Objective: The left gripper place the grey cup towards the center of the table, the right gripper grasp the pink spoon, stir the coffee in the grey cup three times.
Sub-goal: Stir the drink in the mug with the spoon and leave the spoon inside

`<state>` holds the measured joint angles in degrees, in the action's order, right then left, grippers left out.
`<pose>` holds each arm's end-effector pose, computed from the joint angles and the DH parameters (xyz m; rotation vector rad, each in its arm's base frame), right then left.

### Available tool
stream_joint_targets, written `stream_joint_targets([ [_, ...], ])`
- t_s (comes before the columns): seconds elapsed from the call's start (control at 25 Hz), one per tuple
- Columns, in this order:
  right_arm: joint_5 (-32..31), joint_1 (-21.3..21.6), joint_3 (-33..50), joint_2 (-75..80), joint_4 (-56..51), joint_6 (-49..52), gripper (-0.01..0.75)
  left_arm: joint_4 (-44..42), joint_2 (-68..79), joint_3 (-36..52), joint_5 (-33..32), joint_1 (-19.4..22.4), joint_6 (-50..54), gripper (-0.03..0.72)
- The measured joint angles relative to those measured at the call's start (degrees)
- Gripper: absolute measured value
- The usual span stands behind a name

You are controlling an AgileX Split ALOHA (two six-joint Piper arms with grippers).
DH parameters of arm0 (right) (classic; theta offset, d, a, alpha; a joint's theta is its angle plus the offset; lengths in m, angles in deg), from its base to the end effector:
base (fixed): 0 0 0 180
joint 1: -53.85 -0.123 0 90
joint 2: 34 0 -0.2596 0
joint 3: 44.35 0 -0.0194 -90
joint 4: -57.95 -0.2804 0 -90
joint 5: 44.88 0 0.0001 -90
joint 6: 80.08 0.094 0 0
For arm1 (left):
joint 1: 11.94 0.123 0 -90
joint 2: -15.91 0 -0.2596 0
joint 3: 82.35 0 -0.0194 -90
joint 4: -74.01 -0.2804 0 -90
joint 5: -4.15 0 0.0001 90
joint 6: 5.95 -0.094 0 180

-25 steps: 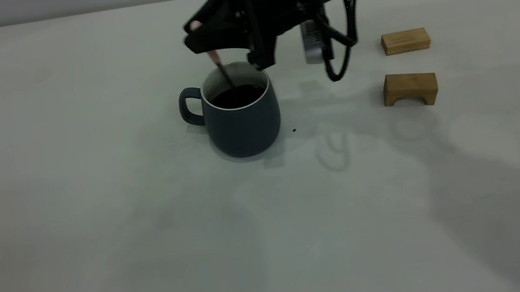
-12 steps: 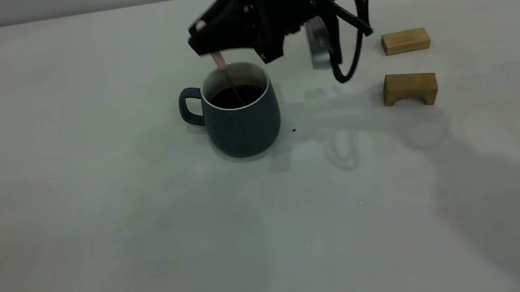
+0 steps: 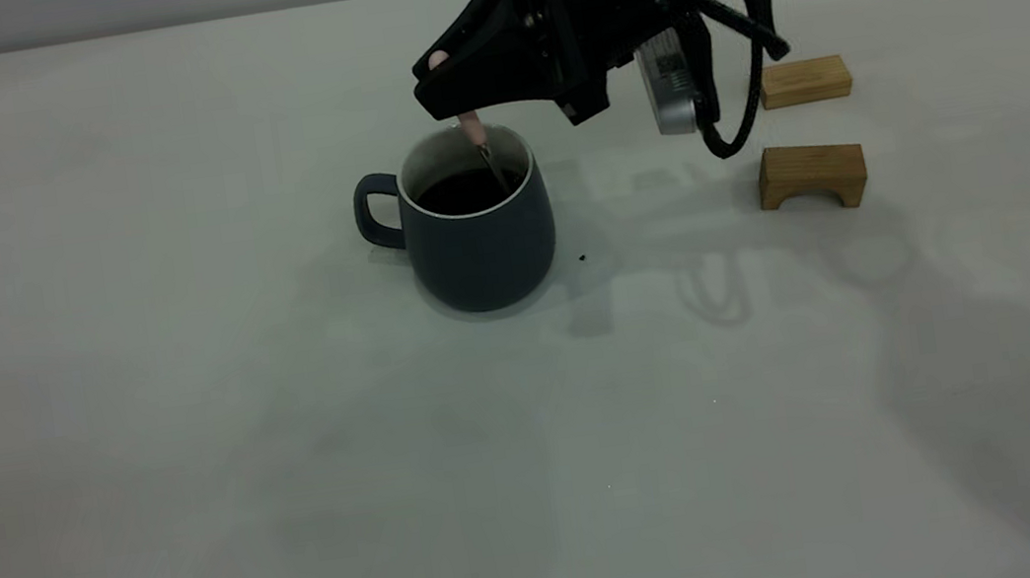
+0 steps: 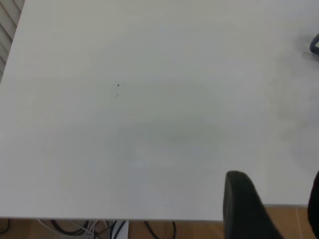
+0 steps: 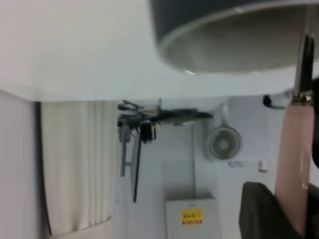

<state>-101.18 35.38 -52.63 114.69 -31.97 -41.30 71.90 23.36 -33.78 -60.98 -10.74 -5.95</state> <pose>0.4006 0.2163 0.0140 -1.5328 -1.5752 -1.0696 0.0446 0.0041 0.2808 -0.0257 2.1142 0.0570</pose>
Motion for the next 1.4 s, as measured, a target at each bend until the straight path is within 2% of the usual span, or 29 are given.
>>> stream_joint_targets([
  [0.12, -0.75, -1.12, 0.00, 0.00, -2.74, -3.16, 0.137, 0.00, 0.00, 0.00, 0.00, 0.00, 0.00, 0.388],
  [0.28, 0.08, -2.29, 0.00, 0.00, -8.88, -13.46, 0.137, 0.00, 0.00, 0.00, 0.00, 0.00, 0.00, 0.388],
  [0.4, 1.77, -1.97, 0.00, 0.00, -9.18, -16.30, 0.137, 0.00, 0.00, 0.00, 0.00, 0.00, 0.00, 0.388],
  [0.52, 2.42, -0.75, 0.00, 0.00, -6.55, -13.66, 0.137, 0.00, 0.00, 0.00, 0.00, 0.00, 0.00, 0.388],
  [0.64, 1.71, 0.44, 0.00, 0.00, -2.11, -6.01, 0.137, 0.00, 0.00, 0.00, 0.00, 0.00, 0.00, 0.388],
  [0.8, -0.46, 0.39, 0.00, 0.00, 0.75, -0.06, 0.137, 0.00, 0.00, 0.00, 0.00, 0.00, 0.00, 0.388],
  [0.88, -0.73, -0.62, 0.00, 0.00, -0.44, -0.93, 0.137, 0.00, 0.00, 0.00, 0.00, 0.00, 0.00, 0.388],
  [1.04, -0.38, -2.66, 0.00, 0.00, -6.71, -9.66, 0.136, 0.00, 0.00, 0.00, 0.00, 0.00, 0.00, 0.388],
  [1.16, 0.93, -2.65, 0.00, 0.00, -9.45, -14.56, 0.136, 0.00, 0.00, 0.00, 0.00, 0.00, 0.00, 0.388],
  [1.4, 0.28, -0.43, 0.00, 0.00, -5.69, -11.53, 0.136, 0.00, 0.00, 0.00, 0.00, 0.00, 0.00, 0.388],
])
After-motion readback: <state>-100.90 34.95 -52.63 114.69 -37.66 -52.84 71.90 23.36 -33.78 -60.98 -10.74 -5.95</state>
